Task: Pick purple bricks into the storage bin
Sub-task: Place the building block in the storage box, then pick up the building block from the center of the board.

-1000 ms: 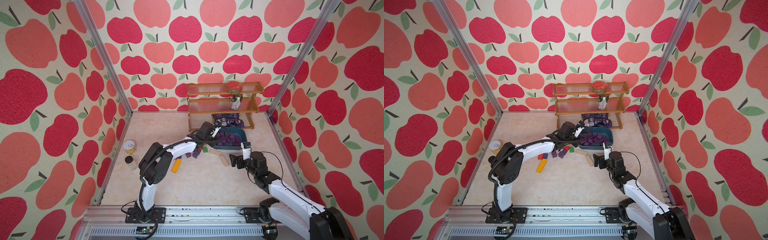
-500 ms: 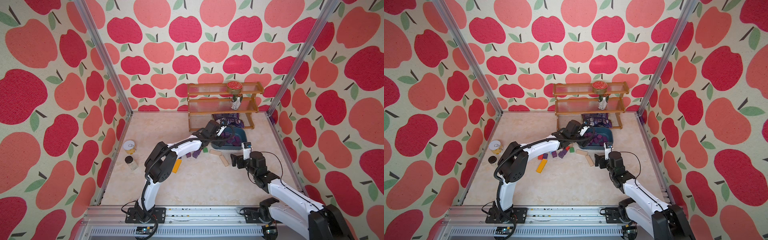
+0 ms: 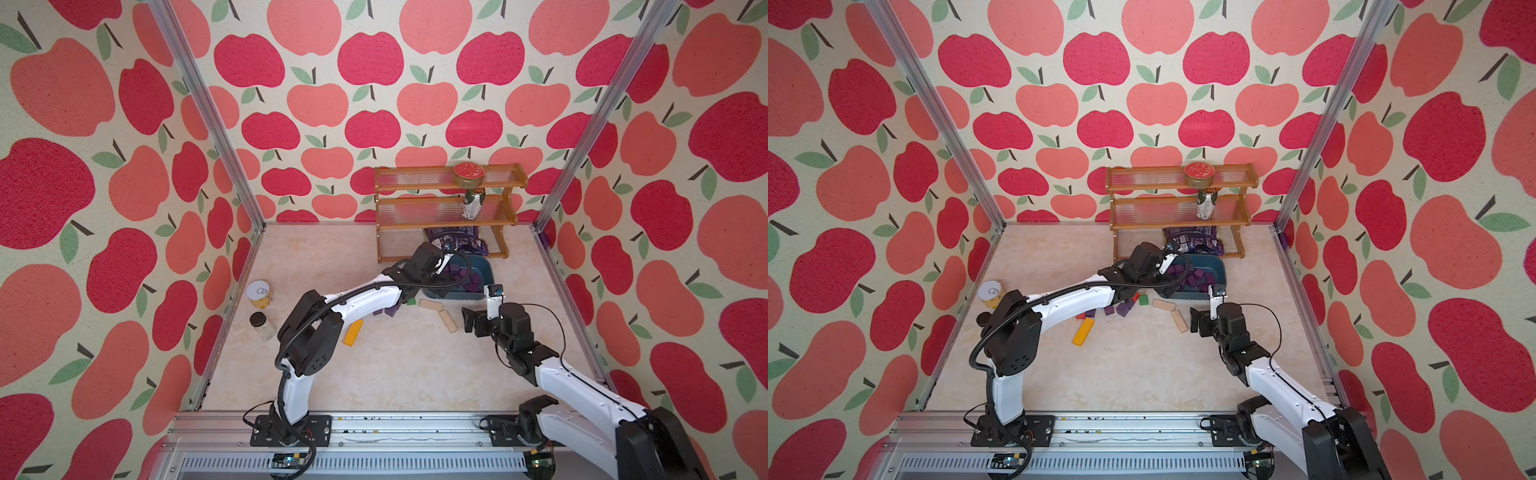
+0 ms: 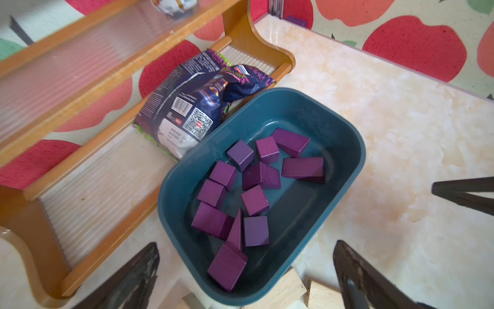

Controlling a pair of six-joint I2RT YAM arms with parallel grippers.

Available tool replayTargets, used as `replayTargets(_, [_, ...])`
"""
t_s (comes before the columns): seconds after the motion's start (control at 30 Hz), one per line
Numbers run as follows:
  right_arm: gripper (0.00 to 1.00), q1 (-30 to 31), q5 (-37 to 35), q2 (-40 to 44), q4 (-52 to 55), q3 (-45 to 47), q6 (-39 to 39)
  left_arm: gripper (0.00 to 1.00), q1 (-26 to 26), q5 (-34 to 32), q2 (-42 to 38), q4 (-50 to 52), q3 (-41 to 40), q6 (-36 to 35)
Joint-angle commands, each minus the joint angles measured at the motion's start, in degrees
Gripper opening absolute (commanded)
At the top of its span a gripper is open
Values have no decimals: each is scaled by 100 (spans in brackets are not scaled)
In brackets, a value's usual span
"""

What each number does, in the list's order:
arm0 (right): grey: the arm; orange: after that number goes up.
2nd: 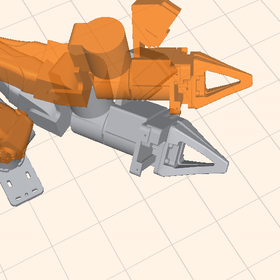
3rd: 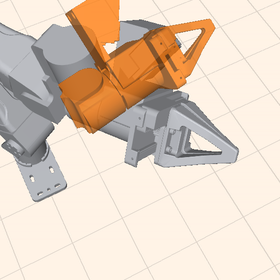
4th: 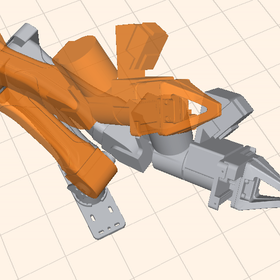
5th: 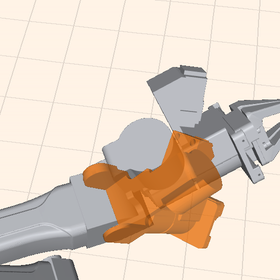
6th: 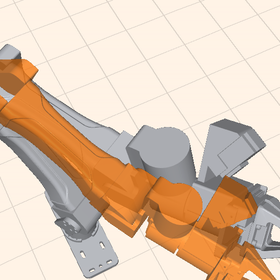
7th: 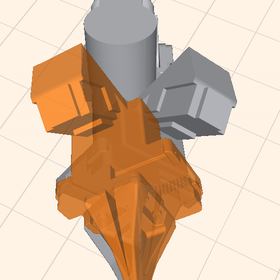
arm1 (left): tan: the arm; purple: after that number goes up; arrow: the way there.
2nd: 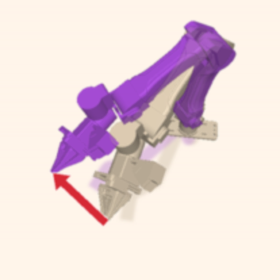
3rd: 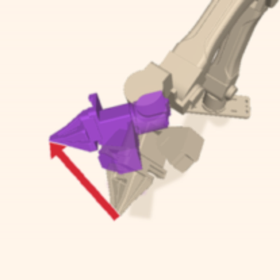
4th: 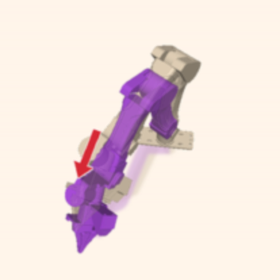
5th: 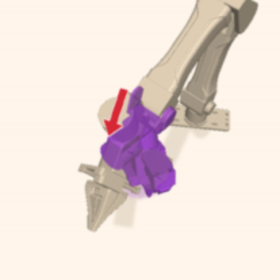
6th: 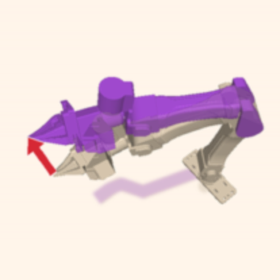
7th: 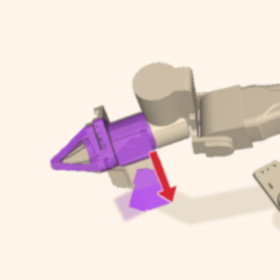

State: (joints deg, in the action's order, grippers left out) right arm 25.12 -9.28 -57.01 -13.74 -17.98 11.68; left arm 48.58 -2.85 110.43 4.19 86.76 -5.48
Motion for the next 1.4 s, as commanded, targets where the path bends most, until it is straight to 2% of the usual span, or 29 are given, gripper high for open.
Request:
replayTargets(0.0, [99,15,-132,46,25,42,272,99,93,-356,-639,12,-457,82])
replayTargets(0.13, [99,-21,811,433,-271,212,507,99,209,-499,-1570,-293,-1583,271])
replayTargets(0.2, [99,-10,920,515,-342,245,534,99,255,-660,-2085,-583,-2310,356])
replayTargets(0.4, [99,252,1525,-252,57,-467,350,99,257,-1165,-3418,-1208,-4292,210])
replayTargets(0.5, [99,634,1404,-687,241,-986,376,99,129,-1180,-3960,-1420,-5008,167])
replayTargets(0.7, [99,1163,910,-1455,599,-2108,611,99,-838,-247,-4771,-1702,-5978,468])
replayTargets(0.8, [99,1363,726,-1997,888,-2733,875,99,-1122,-227,-5210,-1906,-6311,436])
replayTargets(0.93, [99,1684,617,-2607,1029,-3401,1065,99,-1251,-330,-5642,-1683,-6430,459])
replayTargets(1.1, [96,1982,167,-3362,2102,-4489,720,99,-1354,-435,-6173,-1801,-6767,621])
replayTargets(1.2, [92,2040,86,-3628,2487,-4738,657,99,-1462,-471,-6314,-1844,-6874,728])
replayTargets(1.27, [90,2040,180,-3771,2513,-4763,684,99,-1542,-631,-6274,-1804,-6874,855])
replayTargets(1.37, [84,2040,774,-4011,2240,-4733,570,99,-1678,-711,-6101,-1716,-6859,942])
